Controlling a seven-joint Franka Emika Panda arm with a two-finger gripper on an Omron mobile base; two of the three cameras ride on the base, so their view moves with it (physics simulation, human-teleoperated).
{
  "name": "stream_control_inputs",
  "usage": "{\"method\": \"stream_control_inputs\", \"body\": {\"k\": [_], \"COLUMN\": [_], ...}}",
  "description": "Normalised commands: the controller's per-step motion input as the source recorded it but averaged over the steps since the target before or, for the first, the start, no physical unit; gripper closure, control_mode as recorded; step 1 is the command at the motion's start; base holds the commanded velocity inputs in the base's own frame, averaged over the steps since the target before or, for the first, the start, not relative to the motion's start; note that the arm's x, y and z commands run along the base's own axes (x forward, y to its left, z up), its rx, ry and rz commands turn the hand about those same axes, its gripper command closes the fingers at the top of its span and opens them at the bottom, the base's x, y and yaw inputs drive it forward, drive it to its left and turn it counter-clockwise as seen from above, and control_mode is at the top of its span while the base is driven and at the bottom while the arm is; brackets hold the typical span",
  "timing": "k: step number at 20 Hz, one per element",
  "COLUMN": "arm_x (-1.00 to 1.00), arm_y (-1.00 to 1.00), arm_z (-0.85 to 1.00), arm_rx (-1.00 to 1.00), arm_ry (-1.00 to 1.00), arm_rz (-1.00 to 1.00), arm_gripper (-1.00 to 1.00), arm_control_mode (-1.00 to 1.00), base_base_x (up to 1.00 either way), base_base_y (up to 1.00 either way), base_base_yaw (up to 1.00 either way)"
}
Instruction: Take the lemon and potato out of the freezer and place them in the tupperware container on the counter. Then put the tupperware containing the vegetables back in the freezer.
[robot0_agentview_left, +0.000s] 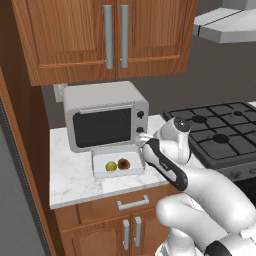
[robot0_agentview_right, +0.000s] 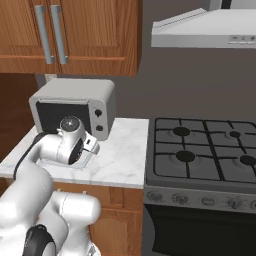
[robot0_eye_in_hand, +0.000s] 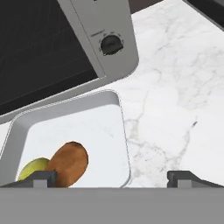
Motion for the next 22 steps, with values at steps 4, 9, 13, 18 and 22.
{"method": "stream_control_inputs", "body": {"k": [4, 9, 13, 18, 22], "arm_x": [0.18, 0.18, 0.15, 0.21, 0.29], "arm_y": [-0.01, 0.00, 0.00, 0.00, 0.01], "arm_z": [-0.23, -0.27, -0.31, -0.35, -0.28], "arm_rx": [0.00, 0.00, 0.00, 0.00, 0.00], "arm_ry": [0.07, 0.05, 0.01, 0.00, 0.00], "arm_rz": [0.00, 0.00, 0.00, 0.00, 0.00], "arm_gripper": [-1.00, -1.00, -1.00, -1.00, -1.00], "arm_control_mode": [-1.00, -1.00, -1.00, -1.00, -1.00], "base_base_x": [0.00, 0.00, 0.00, 0.00, 0.00], "base_base_y": [0.00, 0.00, 0.00, 0.00, 0.00], "base_base_yaw": [0.00, 0.00, 0.00, 0.00, 0.00]}}
